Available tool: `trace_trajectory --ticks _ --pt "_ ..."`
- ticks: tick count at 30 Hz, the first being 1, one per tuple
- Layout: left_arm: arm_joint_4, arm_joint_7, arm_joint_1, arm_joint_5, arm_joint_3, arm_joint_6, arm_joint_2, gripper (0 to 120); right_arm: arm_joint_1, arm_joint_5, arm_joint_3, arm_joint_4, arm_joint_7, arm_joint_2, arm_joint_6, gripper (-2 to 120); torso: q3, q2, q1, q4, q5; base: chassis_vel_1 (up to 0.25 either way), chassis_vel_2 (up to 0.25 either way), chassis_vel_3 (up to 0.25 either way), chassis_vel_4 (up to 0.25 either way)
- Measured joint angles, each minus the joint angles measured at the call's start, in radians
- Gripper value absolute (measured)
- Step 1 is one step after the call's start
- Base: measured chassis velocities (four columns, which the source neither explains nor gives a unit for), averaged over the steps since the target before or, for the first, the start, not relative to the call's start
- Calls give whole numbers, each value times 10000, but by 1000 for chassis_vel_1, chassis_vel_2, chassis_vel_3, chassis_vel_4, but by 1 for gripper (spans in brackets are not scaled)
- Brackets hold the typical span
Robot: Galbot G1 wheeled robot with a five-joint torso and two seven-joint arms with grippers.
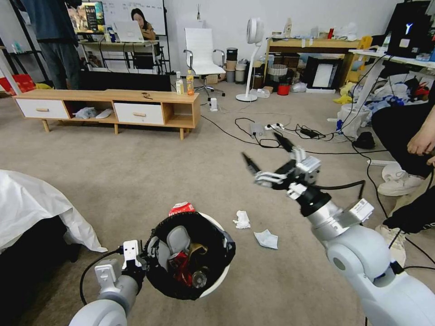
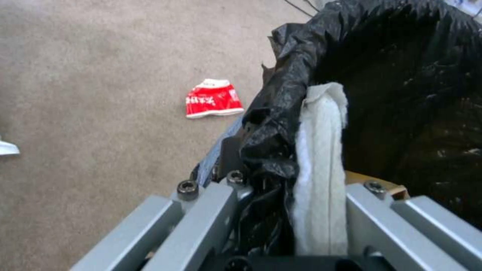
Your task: Pick up the trash bin and place the garbage on the floor into it.
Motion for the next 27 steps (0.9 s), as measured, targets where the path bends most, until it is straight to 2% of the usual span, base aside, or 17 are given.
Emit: trace_trajectory --ticks 2,3,5,8,20,27 --pt "-108 -18 -17 -180 -238 3 58 6 -406 -290 53 -187 1064 153 -439 100 0 0 0 3 -1 0 0 0 0" --pt "-108 -18 -17 -180 -238 3 58 6 -406 -290 53 -187 1064 153 -439 100 0 0 0 3 -1 0 0 0 0" --pt "-237 -63 -84 -415 -520 52 135 6 -854 -506 25 -388 2128 295 -926 100 0 0 0 2 0 0 0 0 0" --pt "-346 -134 -162 -694 -752 118 190 6 -1381 -774 18 -799 2649 460 -1369 100 0 0 0 1 -2 0 0 0 0" --pt "-428 -197 -221 -946 -772 183 217 6 -2745 -1963 201 -1580 2662 1201 -1288 100 0 0 0 1 -3 0 0 0 0" --pt "-453 -208 -226 -1034 -753 219 322 6 -3357 -2864 482 -1692 2547 2109 -982 100 0 0 0 2 -3 0 0 0 0"
